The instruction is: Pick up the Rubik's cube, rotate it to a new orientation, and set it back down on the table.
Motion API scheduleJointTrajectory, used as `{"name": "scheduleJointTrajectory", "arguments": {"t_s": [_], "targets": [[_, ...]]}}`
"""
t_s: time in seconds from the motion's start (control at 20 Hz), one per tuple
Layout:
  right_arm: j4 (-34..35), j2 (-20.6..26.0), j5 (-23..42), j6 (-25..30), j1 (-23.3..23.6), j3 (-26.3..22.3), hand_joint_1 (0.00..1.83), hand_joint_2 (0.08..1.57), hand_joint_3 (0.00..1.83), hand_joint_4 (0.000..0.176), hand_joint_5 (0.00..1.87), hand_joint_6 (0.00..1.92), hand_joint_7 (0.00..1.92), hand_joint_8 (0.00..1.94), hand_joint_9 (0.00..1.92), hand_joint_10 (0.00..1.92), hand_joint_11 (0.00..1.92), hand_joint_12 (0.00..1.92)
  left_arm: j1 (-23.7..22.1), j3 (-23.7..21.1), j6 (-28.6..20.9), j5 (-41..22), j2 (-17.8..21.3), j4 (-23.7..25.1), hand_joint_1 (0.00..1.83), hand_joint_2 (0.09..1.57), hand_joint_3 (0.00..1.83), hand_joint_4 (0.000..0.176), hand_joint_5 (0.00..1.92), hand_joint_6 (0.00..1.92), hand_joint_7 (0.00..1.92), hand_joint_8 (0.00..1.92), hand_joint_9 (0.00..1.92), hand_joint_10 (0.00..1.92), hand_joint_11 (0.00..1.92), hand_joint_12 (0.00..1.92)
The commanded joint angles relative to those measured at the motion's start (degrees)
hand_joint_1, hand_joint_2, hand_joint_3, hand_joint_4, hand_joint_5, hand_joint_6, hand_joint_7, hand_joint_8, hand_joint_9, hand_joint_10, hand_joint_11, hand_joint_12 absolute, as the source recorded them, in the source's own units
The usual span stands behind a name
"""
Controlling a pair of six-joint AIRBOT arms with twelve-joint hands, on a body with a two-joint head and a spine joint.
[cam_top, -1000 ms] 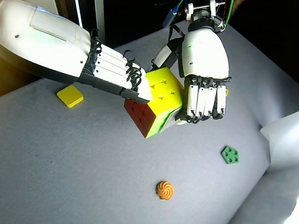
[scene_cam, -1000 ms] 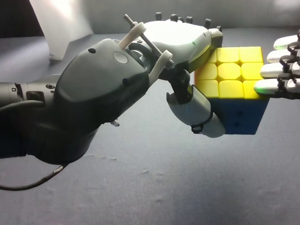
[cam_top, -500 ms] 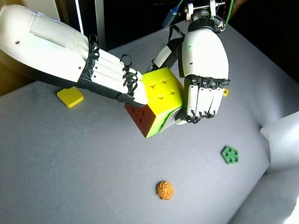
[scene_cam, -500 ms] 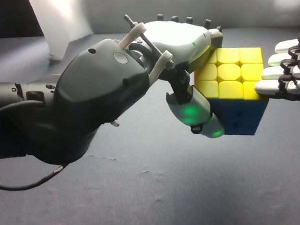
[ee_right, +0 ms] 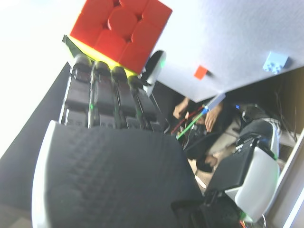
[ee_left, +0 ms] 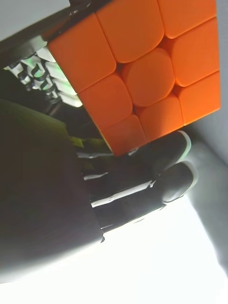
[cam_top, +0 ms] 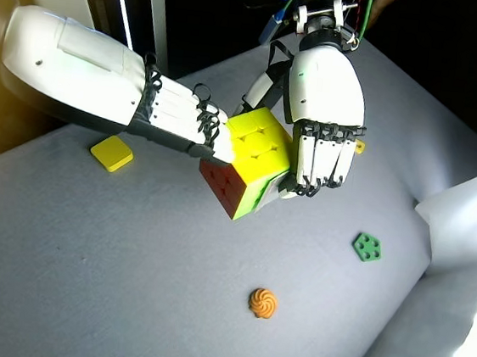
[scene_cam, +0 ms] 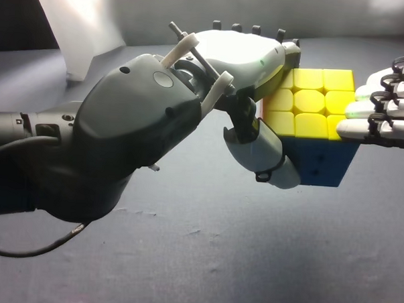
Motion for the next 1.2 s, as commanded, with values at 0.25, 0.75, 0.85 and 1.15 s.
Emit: {"name": "scheduleJointTrajectory", "arguments": {"t_s": [0.25, 0.75, 0.85, 1.15], "targets": [[-0.13, -0.01, 0.41, 0.00, -0.87, -0.67, 0.16, 0.66, 0.00, 0.000, 0.00, 0.00, 0.00, 0.00, 0.00, 0.00, 0.00, 0.20, -0.69, 0.09, -0.98, -2.87, 0.03, 3.75, 1.16, 1.32, 0.00, 0.000, 0.62, 1.32, 0.66, 1.76, 0.59, 1.65, 0.49, 1.87], [-2.25, -0.01, 0.35, 2.75, -2.67, -0.97, 0.12, 0.67, 0.00, 0.000, 0.00, 0.00, 0.00, 0.00, 0.00, 0.00, 0.00, 0.14, -0.82, -0.05, -0.98, -2.87, 0.37, 3.75, 1.15, 1.33, 0.00, 0.000, 0.60, 1.35, 0.66, 1.76, 0.55, 1.65, 0.42, 1.91], [-2.26, 0.00, 0.07, 2.75, -2.96, -1.52, 0.16, 0.65, 0.00, 0.000, 0.00, 0.00, 0.00, 0.00, 0.00, 0.00, 0.00, 0.13, -0.83, -0.06, -0.98, -2.87, 0.43, 3.75, 1.13, 1.33, 0.00, 0.000, 0.59, 1.39, 0.65, 1.76, 0.56, 1.64, 0.46, 1.90], [-2.70, 0.00, -0.75, 2.75, -4.37, -2.95, 0.13, 0.68, 0.00, 0.000, 0.00, 0.00, 0.00, 0.00, 0.00, 0.00, 0.00, 0.11, -0.94, -0.10, -0.98, -2.87, 0.48, 3.74, 1.15, 1.33, 0.00, 0.000, 0.59, 1.37, 0.64, 1.78, 0.56, 1.66, 0.47, 1.92]]}}
